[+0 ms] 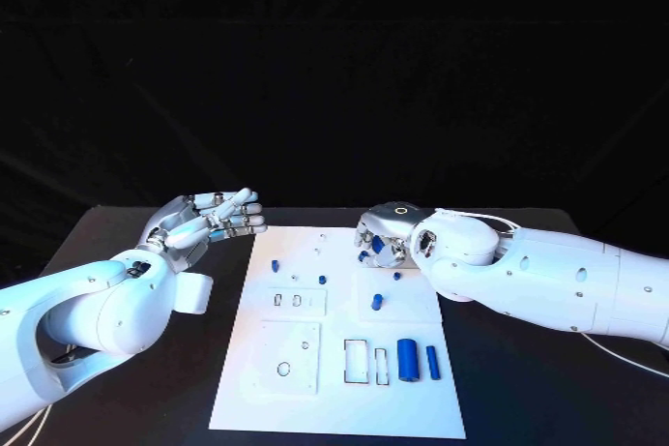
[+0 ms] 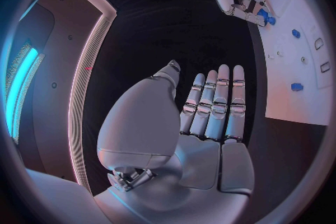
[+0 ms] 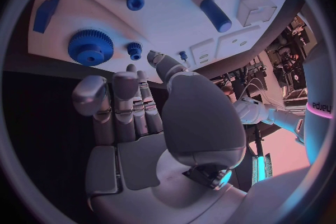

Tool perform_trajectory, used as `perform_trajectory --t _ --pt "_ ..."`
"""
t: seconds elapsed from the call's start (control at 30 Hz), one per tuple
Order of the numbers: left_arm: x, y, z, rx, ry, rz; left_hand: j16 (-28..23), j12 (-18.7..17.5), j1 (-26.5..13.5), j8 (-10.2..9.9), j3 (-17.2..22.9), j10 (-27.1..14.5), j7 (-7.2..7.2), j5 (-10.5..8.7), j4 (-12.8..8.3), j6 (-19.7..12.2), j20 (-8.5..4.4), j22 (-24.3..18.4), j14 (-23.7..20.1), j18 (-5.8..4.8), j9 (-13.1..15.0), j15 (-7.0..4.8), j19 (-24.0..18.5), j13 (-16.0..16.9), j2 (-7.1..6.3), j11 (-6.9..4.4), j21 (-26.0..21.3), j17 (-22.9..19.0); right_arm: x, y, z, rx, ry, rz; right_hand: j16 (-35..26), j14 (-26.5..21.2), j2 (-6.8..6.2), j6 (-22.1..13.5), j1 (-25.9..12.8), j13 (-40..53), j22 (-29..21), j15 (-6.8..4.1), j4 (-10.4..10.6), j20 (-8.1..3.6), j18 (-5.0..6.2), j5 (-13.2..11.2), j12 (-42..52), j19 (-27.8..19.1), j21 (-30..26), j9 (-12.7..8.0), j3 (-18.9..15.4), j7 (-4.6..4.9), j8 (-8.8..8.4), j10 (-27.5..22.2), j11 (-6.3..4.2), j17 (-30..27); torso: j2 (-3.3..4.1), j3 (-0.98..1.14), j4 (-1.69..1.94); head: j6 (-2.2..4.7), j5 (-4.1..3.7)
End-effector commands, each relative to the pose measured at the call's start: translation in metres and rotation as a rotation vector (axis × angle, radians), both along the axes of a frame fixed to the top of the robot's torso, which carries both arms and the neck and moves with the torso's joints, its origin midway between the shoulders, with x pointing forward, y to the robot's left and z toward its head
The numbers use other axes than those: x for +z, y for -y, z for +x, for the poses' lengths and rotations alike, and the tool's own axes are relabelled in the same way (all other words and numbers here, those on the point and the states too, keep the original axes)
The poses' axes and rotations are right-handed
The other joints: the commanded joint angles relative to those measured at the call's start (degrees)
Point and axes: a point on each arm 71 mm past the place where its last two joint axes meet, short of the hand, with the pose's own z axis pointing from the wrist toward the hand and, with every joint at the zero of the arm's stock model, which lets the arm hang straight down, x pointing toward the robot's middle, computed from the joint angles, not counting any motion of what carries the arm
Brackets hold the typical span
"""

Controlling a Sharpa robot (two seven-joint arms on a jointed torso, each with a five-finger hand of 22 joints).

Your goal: Assemble the parts on the task board

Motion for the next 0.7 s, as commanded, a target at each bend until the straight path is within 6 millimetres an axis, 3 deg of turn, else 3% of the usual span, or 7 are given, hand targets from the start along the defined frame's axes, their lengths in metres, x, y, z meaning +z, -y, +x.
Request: perform_trajectory --t 0.03,0.7 --pt "0.0032 0.0027 -0.0010 -0.025 0.007 -0.013 -0.43 -0.32 0.54 -0.42 -0.23 0.14 0.36 -0.08 -0.17 0.10 0.05 -0.08 -0.20 0.29 -0.09 0.17 0.40 -0.06 0.07 0.18 0.21 -0.10 -0.0028 0.0012 0.0012 -0.010 -0.006 -0.056 0.97 0.95 -0.32 -0.06 0.50 0.06 0.75 -0.04 0.40 -0.06 -0.72 0.29 -0.36 0.39 0.52 0.10 -0.01 -0.05 -0.05 -0.70 0.01 0.92 0.36 -0.06 0.19 0.14 -0.15" --pt "0.0071 0.0010 -0.0011 -0.030 0.010 -0.014 -0.93 -0.79 0.45 -0.80 -0.37 -0.08 0.63 -0.09 -0.12 -0.13 0.02 -0.18 -0.33 0.28 -0.13 0.33 0.49 -0.08 0.15 0.40 0.22 -0.14 -0.0046 0.0002 0.0052 -0.015 -0.011 -0.062 7.00 1.16 0.87 0.73 0.58 0.51 6.60 0.01 2.14 0.08 -1.52 0.42 0.01 2.08 4.54 0.27 0.80 -0.03 0.25 -0.13 -0.01 6.66 1.13 -0.06 0.52 0.08 -0.41"
